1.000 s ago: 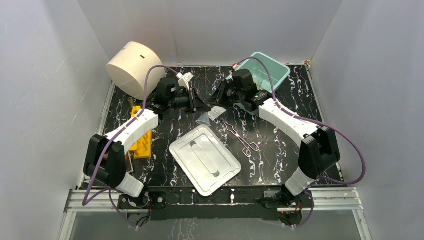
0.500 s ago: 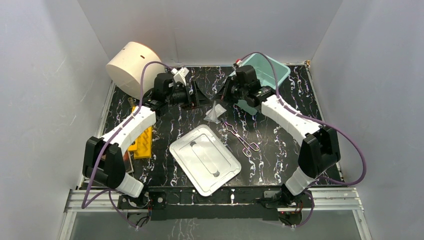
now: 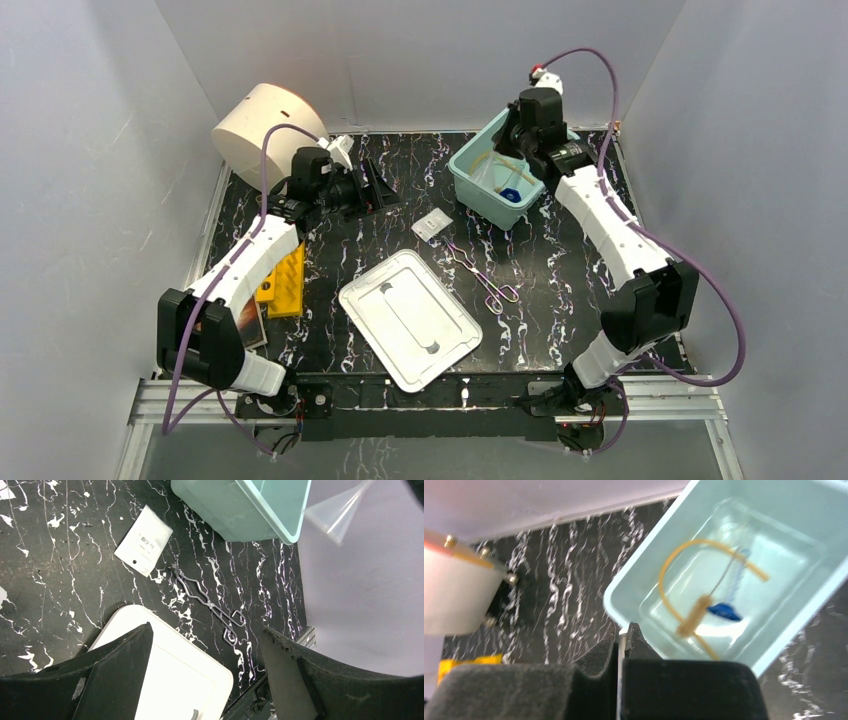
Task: Organize the chemistry lab equipment
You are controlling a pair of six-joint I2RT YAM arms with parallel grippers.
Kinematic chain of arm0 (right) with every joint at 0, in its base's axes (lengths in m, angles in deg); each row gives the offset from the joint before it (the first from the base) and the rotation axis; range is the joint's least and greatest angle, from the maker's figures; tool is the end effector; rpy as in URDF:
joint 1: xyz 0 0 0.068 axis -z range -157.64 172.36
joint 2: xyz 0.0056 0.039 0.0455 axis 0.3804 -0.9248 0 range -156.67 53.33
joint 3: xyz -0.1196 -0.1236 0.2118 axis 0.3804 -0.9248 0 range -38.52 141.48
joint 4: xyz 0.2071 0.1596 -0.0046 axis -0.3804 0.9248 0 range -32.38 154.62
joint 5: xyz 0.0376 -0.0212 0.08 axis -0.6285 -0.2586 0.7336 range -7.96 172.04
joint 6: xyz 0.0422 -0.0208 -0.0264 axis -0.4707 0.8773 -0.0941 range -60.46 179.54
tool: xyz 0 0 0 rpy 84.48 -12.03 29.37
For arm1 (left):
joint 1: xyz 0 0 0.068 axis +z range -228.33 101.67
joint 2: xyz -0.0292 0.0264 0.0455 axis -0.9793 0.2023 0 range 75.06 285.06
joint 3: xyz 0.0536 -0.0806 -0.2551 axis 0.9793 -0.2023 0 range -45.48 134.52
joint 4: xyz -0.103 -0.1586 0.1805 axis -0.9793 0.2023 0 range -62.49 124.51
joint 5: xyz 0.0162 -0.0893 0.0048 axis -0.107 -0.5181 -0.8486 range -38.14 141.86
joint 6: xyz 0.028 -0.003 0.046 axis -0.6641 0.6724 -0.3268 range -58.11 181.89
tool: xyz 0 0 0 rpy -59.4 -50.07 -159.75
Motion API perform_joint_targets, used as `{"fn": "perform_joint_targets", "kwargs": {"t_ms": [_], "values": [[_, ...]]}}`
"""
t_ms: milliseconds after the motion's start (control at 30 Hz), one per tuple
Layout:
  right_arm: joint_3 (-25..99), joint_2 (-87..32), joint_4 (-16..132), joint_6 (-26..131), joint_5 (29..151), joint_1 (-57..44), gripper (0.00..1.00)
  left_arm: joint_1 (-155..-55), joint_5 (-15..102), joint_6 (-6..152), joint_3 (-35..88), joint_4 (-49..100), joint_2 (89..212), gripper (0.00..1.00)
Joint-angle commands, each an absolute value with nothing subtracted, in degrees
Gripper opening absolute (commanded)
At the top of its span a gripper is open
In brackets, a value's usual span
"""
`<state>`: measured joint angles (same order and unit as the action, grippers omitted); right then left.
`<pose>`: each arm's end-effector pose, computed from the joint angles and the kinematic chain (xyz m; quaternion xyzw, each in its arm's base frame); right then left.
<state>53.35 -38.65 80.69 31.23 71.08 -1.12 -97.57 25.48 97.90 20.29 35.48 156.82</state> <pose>0.3462 0.1430 0.3941 0.0877 0.8280 0.1677 0.5279 0.3072 -0.1240 0.3220 0.0039 0.8257 -0.4155 0.3815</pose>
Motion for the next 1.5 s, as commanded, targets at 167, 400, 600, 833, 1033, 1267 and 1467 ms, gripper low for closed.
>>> {"fn": "perform_joint_targets", "kwargs": {"t_ms": [167,400,600,833,1033,1267,1467], "values": [[61.23,-45.10,80.71,37.72,55.62,3.73,0.00,-97.41,26.69,96.27,19.97,38.15,156.20,0.78],[60.91,-54.00,83.33,37.06,58.99,4.91,0.00,-97.40,27.36,95.77,20.01,38.73,157.06,0.78],[62.09,-60.66,84.48,33.47,62.35,5.40,0.00,-97.41,27.62,95.47,20.23,38.94,157.67,0.78],[65.69,-65.29,90.11,28.20,62.75,6.77,0.00,-97.40,27.80,94.94,20.82,39.62,158.16,0.78],[66.69,-65.83,92.63,27.23,61.36,7.00,0.14,-97.43,27.22,94.51,21.29,40.54,158.40,0.78],[68.66,-62.71,92.55,29.36,61.92,7.04,0.47,-97.41,27.50,94.46,21.58,41.26,158.30,0.78],[67.91,-56.93,92.07,34.68,68.36,7.02,0.59,-97.47,27.65,94.58,21.28,41.65,158.17,0.78]]}}
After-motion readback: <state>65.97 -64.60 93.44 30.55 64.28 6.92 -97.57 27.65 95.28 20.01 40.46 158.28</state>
